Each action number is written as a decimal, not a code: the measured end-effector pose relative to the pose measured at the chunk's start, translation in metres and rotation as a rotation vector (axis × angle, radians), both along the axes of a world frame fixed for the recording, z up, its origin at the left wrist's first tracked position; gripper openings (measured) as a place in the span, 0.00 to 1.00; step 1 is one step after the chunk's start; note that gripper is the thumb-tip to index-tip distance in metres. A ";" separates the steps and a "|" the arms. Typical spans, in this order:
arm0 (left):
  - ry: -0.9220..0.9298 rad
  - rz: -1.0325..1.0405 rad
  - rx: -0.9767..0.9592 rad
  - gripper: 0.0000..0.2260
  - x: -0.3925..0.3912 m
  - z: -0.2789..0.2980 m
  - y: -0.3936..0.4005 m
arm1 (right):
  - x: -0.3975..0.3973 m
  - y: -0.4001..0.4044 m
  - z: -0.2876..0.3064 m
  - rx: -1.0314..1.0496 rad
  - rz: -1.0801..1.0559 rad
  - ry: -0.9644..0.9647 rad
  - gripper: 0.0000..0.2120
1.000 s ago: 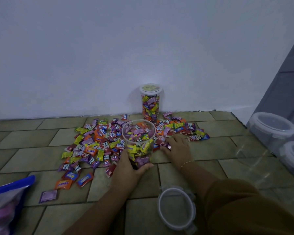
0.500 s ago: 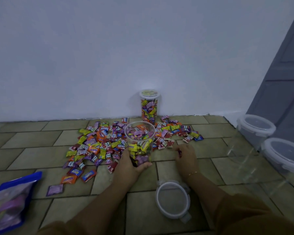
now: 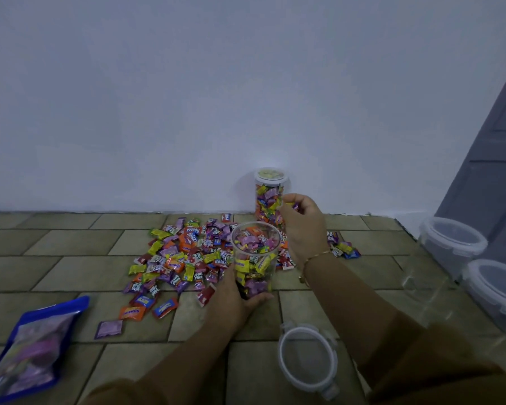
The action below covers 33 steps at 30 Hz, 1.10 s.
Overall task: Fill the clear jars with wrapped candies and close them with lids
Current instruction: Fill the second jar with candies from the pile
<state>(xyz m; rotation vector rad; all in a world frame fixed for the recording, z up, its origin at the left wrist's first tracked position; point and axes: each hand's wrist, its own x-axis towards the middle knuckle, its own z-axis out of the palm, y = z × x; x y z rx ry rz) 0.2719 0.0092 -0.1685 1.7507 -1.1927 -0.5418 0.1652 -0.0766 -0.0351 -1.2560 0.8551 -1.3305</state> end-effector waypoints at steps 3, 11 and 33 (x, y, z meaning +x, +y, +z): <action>0.016 -0.006 0.010 0.37 0.000 0.000 -0.001 | 0.008 0.005 -0.004 -0.081 0.018 0.098 0.10; 0.032 -0.018 0.013 0.36 0.004 -0.004 -0.003 | 0.021 0.009 -0.025 -0.323 -0.014 0.326 0.04; -0.037 -0.143 0.037 0.39 0.007 0.001 0.005 | -0.002 0.027 -0.053 -0.691 0.070 0.596 0.36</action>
